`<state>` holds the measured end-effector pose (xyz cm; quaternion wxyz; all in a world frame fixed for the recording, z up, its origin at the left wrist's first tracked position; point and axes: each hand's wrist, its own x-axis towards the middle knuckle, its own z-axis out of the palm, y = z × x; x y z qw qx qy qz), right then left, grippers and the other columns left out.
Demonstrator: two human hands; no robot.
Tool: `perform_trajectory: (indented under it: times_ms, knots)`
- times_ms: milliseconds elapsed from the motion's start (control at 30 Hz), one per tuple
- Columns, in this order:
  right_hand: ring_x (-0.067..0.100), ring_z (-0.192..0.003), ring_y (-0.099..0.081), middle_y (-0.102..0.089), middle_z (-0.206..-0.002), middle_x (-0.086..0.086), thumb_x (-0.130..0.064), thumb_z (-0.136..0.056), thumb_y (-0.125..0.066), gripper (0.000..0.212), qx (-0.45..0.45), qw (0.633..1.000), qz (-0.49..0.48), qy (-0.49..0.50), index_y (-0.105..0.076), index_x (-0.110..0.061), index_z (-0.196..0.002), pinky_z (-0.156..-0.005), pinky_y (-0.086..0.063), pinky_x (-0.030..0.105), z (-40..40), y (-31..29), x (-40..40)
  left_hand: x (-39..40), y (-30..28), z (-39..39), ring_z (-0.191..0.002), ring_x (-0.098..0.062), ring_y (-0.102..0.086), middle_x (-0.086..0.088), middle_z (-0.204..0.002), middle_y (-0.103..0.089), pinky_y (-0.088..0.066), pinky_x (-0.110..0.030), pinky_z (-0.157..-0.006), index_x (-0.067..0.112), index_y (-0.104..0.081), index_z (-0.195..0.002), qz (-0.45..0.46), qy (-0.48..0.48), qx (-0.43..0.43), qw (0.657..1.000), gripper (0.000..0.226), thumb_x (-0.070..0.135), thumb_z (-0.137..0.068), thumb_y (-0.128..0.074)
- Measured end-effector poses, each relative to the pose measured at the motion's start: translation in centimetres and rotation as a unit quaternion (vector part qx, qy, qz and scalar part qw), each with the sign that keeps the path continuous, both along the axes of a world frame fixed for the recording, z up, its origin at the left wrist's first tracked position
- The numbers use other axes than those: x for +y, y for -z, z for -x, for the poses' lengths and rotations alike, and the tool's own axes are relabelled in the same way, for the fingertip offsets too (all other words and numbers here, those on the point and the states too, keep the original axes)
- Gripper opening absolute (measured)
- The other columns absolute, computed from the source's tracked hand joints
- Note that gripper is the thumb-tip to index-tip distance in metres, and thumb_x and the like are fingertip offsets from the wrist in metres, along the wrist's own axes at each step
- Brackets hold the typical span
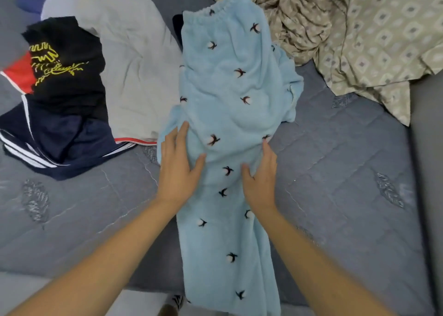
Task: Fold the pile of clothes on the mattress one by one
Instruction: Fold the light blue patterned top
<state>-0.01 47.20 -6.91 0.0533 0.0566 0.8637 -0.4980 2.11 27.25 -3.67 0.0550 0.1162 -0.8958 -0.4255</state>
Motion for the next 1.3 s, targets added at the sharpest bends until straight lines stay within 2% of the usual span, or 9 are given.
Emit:
perform_trajectory:
  times_ms: [133,267,333,433,667,900,1033,1133,1300]
  knots:
    - [0.013,-0.139,-0.049,-0.048,-0.154,-0.007,-0.035,-0.094,-0.074,0.082,-0.157,0.982,0.089,-0.063,-0.027,-0.029,-0.161,-0.115,-0.045,0.042,-3.0,3.7,2.8,0.6,3.2,-5.8,-0.145,-0.022,-0.034,0.002,-0.153,-0.037,-0.033,-0.046,-0.12,0.026,-0.019,-0.163,-0.019,-0.019,-0.011,1.0,0.082,0.021,-0.098,-0.068]
    - [0.017,-0.096,-0.068,-0.069,-0.104,0.001,-0.02,-0.094,-0.076,0.033,-0.2,0.979,0.04,-0.021,-0.061,-0.008,-0.12,-0.084,-0.058,0.039,-4.5,5.7,5.1,1.7,6.2,-10.7,-0.114,-0.011,-0.059,0.003,-0.123,-0.06,-0.052,-0.032,-0.099,0.026,-0.033,-0.155,-0.139,-0.112,-0.072,0.981,0.075,0.017,-0.094,-0.076]
    - [0.017,-0.076,-0.066,-0.07,-0.086,0.013,-0.014,-0.094,-0.075,0.019,-0.208,0.976,0.043,-0.038,-0.066,0.002,-0.099,-0.07,-0.056,0.036,-5.3,6.3,6.0,1.6,8.6,-12.8,-0.109,-0.014,-0.061,0.005,-0.114,-0.063,-0.054,-0.04,-0.097,0.025,-0.047,-0.138,-0.162,-0.132,-0.138,0.968,0.06,0.028,-0.089,-0.081]
    - [0.025,-0.088,-0.072,-0.075,-0.102,0.018,-0.01,-0.099,-0.068,0.023,-0.206,0.975,0.035,-0.07,-0.069,0.009,-0.113,-0.082,-0.062,0.038,-6.7,6.5,7.4,0.6,13.7,-16.4,-0.115,-0.021,-0.064,0.005,-0.121,-0.066,-0.058,-0.049,-0.092,0.031,-0.061,-0.125,-0.149,-0.092,-0.215,0.961,0.063,0.066,-0.077,-0.082]
    - [0.023,-0.093,-0.061,-0.065,-0.103,0.011,-0.014,-0.108,-0.05,0.017,-0.117,0.992,-0.032,-0.014,-0.058,0.0,-0.11,-0.083,-0.052,0.039,-8.5,7.0,9.2,5.4,10.4,-20.7,-0.104,-0.018,-0.074,0.005,-0.117,-0.075,-0.061,-0.039,-0.088,0.016,-0.064,-0.128,-0.298,-0.084,-0.259,0.915,0.041,0.028,-0.092,-0.078]
    - [0.017,-0.099,-0.071,-0.074,-0.118,0.005,-0.009,-0.095,-0.073,0.024,-0.296,0.948,0.059,-0.098,-0.072,-0.006,-0.119,-0.086,-0.061,0.034,-13.3,6.6,10.2,7.6,10.0,-24.3,-0.12,-0.009,-0.066,0.015,-0.134,-0.067,-0.056,-0.036,-0.096,0.034,-0.052,-0.142,-0.349,-0.08,-0.232,0.905,0.06,0.034,-0.09,-0.081]
    - [0.017,-0.095,-0.07,-0.074,-0.109,0.003,-0.012,-0.102,-0.056,0.019,-0.256,0.964,0.067,-0.004,-0.071,-0.015,-0.113,-0.086,-0.06,0.04,-15.0,5.8,11.3,8.2,9.5,-25.9,-0.104,-0.022,-0.073,-0.001,-0.115,-0.074,-0.059,-0.046,-0.086,0.013,-0.055,-0.12,-0.38,-0.106,-0.254,0.883,0.044,0.029,-0.089,-0.082]
    - [0.027,-0.1,-0.071,-0.074,-0.107,0.006,-0.023,-0.101,-0.061,0.016,-0.231,0.973,-0.018,-0.008,-0.07,-0.015,-0.111,-0.087,-0.06,0.045,-16.5,6.2,12.5,8.5,9.7,-26.7,-0.084,-0.027,-0.062,-0.013,-0.093,-0.062,-0.044,-0.045,-0.072,0.003,-0.054,-0.1,-0.399,-0.113,-0.263,0.871,0.051,0.039,-0.082,-0.085]
    - [0.025,-0.104,-0.065,-0.064,-0.114,0.004,-0.038,-0.079,-0.083,0.05,-0.266,0.961,-0.07,-0.025,-0.055,-0.017,-0.115,-0.087,-0.056,0.047,-19.1,6.7,13.0,9.2,10.4,-27.3,-0.104,-0.027,-0.072,-0.009,-0.113,-0.073,-0.059,-0.046,-0.091,0.011,-0.06,-0.105,-0.368,-0.1,-0.279,0.881,0.039,0.027,-0.083,-0.087]
